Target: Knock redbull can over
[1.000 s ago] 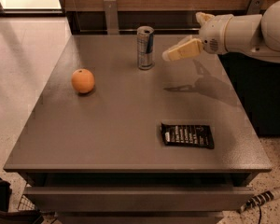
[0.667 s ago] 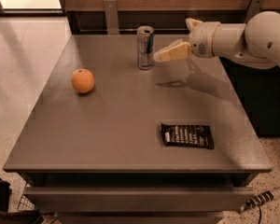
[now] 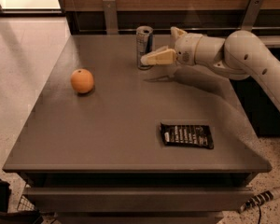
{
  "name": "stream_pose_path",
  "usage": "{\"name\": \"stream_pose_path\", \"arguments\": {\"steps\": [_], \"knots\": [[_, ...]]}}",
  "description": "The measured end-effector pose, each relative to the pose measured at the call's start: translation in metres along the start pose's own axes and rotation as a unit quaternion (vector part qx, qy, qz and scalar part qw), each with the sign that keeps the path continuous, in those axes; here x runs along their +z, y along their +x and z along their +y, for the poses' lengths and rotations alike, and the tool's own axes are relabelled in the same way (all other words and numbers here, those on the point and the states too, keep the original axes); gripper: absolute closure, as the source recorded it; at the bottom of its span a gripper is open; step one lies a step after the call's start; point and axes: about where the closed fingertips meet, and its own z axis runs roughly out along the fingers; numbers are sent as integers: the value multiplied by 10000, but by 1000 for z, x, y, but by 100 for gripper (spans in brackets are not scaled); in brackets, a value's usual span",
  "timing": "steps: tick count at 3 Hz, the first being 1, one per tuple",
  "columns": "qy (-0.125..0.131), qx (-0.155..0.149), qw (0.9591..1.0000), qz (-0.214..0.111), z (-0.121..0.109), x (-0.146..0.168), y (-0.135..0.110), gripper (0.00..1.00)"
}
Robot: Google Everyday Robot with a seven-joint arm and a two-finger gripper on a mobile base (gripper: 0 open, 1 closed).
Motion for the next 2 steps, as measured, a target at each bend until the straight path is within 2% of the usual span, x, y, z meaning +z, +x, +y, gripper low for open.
{"name": "stream_pose_path", "arguments": {"steps": [1,2], "knots": [[-216,114,9995,-224,7,20,3,13],[-420,186,9984,-338,13,37,5,36]]}}
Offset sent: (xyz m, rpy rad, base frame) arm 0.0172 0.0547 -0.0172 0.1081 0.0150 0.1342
